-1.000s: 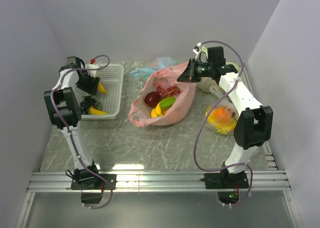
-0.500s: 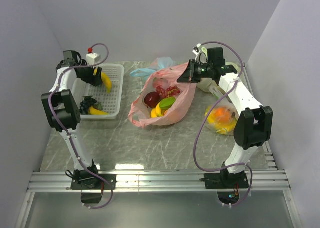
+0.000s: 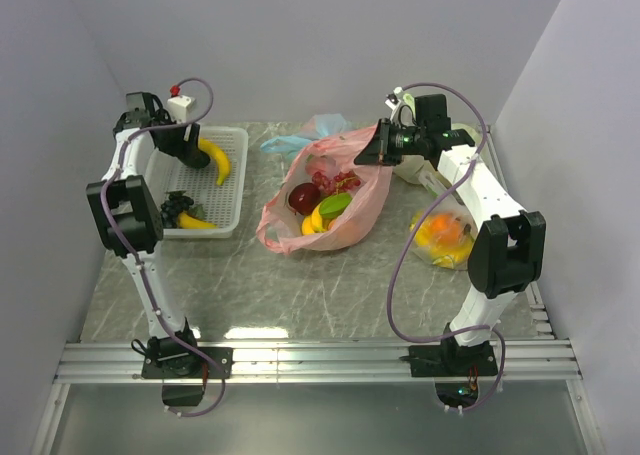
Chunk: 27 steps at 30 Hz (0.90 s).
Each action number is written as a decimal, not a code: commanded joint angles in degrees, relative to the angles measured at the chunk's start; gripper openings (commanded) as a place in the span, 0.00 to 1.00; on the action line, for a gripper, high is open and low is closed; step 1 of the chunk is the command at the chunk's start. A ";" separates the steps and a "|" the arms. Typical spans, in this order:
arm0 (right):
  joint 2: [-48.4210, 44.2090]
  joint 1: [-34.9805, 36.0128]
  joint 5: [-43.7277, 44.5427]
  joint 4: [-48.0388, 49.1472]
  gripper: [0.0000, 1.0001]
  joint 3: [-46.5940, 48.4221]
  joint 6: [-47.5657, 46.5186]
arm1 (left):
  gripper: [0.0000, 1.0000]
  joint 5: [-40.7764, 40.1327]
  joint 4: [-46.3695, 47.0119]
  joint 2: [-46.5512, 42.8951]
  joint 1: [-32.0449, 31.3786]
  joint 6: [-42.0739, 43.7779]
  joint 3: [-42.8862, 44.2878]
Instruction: Place the fake fruits into the plastic bag and tie a complex knot
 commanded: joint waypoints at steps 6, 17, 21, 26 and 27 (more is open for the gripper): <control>-2.69 -0.50 0.01 0.52 0.00 -0.85 -0.81 | 0.77 -3.02 3.62 5.41 -0.78 -0.43 3.43; -3.92 -0.59 0.80 0.43 0.00 -0.67 -1.42 | 0.61 1.10 -14.55 -2.75 -0.60 5.09 -2.36; -3.39 -0.59 0.19 0.08 0.00 -0.15 -1.86 | 0.59 4.00 -20.71 -6.98 0.10 8.97 -2.20; -1.99 -0.68 -0.43 -0.01 0.00 1.34 -1.42 | 0.76 -0.63 -10.45 -5.14 0.63 -1.11 1.14; -1.55 -0.50 -0.34 -0.18 0.00 1.70 -1.42 | 0.77 -2.13 -9.04 -4.26 0.54 -4.01 1.84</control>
